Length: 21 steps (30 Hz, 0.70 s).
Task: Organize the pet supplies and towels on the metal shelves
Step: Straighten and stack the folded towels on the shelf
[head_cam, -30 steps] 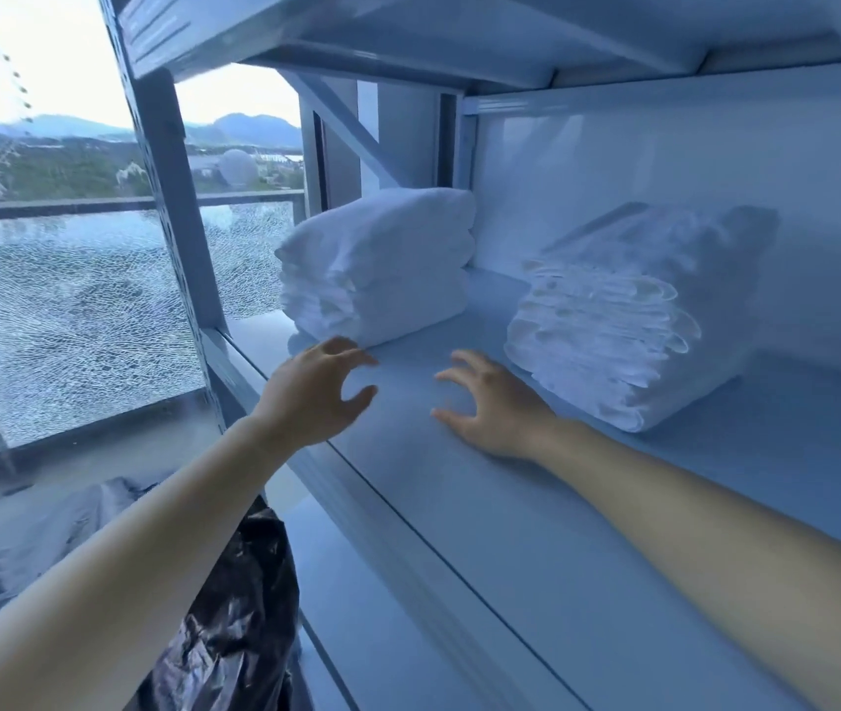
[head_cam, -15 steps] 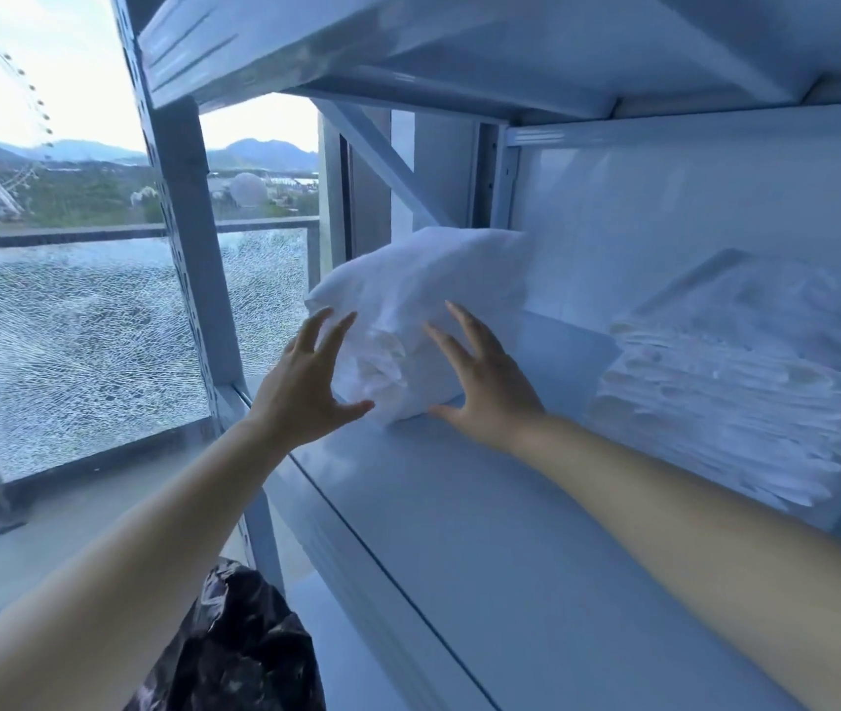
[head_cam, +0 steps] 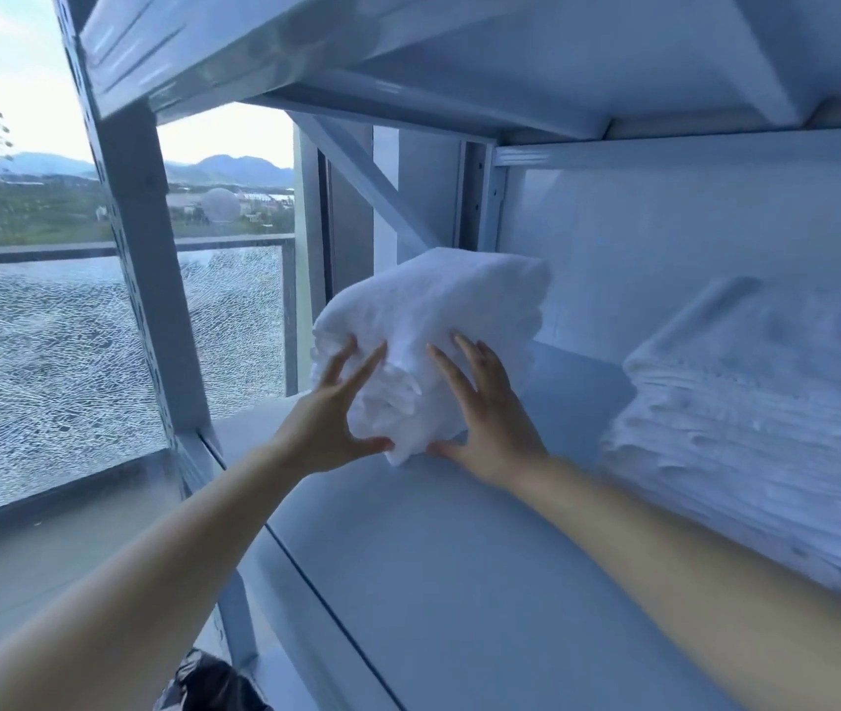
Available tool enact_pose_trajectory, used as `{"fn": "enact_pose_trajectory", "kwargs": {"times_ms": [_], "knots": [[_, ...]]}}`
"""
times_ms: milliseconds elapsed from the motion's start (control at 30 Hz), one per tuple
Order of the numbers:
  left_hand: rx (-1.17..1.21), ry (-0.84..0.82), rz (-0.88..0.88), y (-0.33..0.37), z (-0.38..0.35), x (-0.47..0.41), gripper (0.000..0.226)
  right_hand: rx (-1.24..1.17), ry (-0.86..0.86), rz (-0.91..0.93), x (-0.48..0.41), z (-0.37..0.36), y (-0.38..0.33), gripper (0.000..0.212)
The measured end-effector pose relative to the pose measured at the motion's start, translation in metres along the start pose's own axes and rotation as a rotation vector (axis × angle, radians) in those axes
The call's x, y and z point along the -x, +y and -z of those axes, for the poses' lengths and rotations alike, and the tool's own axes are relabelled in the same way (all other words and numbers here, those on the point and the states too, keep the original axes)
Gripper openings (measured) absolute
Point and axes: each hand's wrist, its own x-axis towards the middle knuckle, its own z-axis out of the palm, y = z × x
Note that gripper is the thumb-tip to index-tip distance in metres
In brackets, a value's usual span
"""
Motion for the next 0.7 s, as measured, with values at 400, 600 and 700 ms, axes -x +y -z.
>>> {"fn": "enact_pose_trajectory", "kwargs": {"times_ms": [400, 600, 700], "knots": [[0.080, -0.042, -0.092, 0.023, -0.052, -0.058, 0.113, 0.223, -0.057, -0.283, 0.004, 0.010, 0.031, 0.099], [0.106, 0.110, -0.109, 0.027, -0.073, -0.058, 0.104, 0.261, -0.055, -0.299, 0.017, 0.011, 0.040, 0.088], [0.003, 0.158, -0.144, 0.024, -0.070, -0.059, 0.103, 0.185, -0.044, -0.300, 0.026, 0.011, 0.037, 0.080]]}}
